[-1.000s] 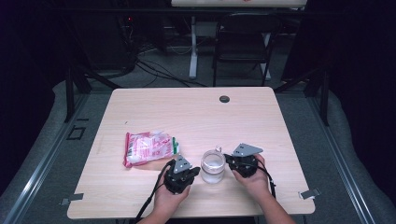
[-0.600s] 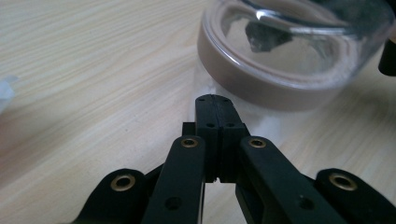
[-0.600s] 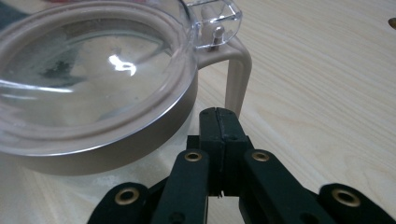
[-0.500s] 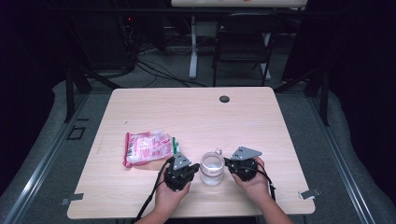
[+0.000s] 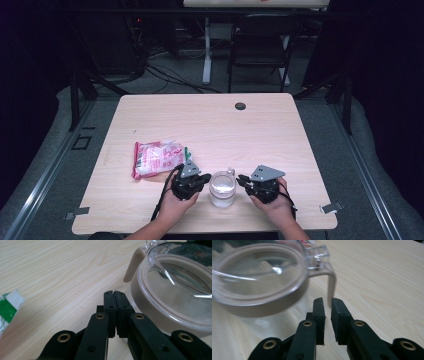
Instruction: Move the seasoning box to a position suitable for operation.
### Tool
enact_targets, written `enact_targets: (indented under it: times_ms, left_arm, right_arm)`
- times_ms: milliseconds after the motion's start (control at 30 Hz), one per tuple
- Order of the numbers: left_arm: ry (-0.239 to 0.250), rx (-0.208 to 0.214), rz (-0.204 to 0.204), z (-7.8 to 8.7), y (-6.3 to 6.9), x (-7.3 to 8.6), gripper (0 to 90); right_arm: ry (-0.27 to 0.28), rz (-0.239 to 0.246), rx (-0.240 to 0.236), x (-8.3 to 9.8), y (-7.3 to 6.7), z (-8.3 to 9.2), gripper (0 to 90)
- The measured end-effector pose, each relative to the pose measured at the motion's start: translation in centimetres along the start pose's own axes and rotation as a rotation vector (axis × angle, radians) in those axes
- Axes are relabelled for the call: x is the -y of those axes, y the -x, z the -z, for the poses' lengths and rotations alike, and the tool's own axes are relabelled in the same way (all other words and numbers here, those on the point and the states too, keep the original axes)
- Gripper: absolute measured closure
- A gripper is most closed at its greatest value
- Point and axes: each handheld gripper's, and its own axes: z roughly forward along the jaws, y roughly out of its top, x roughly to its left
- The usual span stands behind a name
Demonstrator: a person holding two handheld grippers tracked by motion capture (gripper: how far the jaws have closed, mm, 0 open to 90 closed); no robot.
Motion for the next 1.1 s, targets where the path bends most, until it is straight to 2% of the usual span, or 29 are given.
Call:
enact_targets:
  times_ms: [67, 100, 167, 300, 400, 467, 567, 667, 867, 1033, 1100]
  left_arm:
    - [0.012, 0.002, 0.02, 0.6, -0.4, 0.2, 88.3]
    - [0.022, 0.004, 0.043, 0.9, -0.6, 0.4, 87.8]
    - [0.014, 0.005, 0.056, 1.2, -0.9, 0.7, 86.4]
    - [0.006, -0.011, 0.054, 1.9, -1.0, 1.1, 83.0]
    - [0.005, -0.03, 0.046, 2.4, -1.0, 1.6, 80.3]
    - [0.003, -0.043, 0.049, 2.8, -1.1, 1.9, 78.6]
    - [0.01, -0.058, 0.066, 3.3, -1.3, 2.3, 77.2]
    - [0.025, -0.074, 0.059, 3.8, -1.4, 2.6, 76.6]
    - [0.033, -0.086, 0.063, 4.4, -1.4, 3.1, 76.4]
    - [0.034, -0.087, 0.058, 4.6, -1.4, 3.1, 76.3]
    - [0.036, -0.086, 0.053, 4.7, -1.5, 3.1, 76.4]
  right_arm:
    - [0.003, -0.001, 0.004, 0.1, 0.4, -0.2, 77.0]
    - [0.007, -0.007, -0.005, 0.1, 0.6, -0.4, 74.2]
    - [0.011, -0.006, -0.025, 0.1, 0.9, -0.9, 71.4]
    - [-0.024, 0.006, -0.047, 0.1, 1.3, -2.4, 69.0]
    - [-0.027, -0.015, -0.095, -0.1, 1.7, -3.4, 68.0]
    - [-0.028, 0.009, -0.107, -0.6, 1.7, -3.7, 68.3]
    - [-0.019, 0.009, -0.125, -0.9, 1.8, -4.4, 71.0]
    - [-0.022, -0.013, -0.154, -1.1, 2.1, -4.8, 78.2]
    - [-0.027, 0.014, -0.159, -1.7, 2.2, -5.1, 84.6]
    - [-0.034, 0.026, -0.143, -2.0, 2.1, -5.3, 85.2]
    - [-0.038, 0.032, -0.121, -2.0, 1.9, -5.3, 85.7]
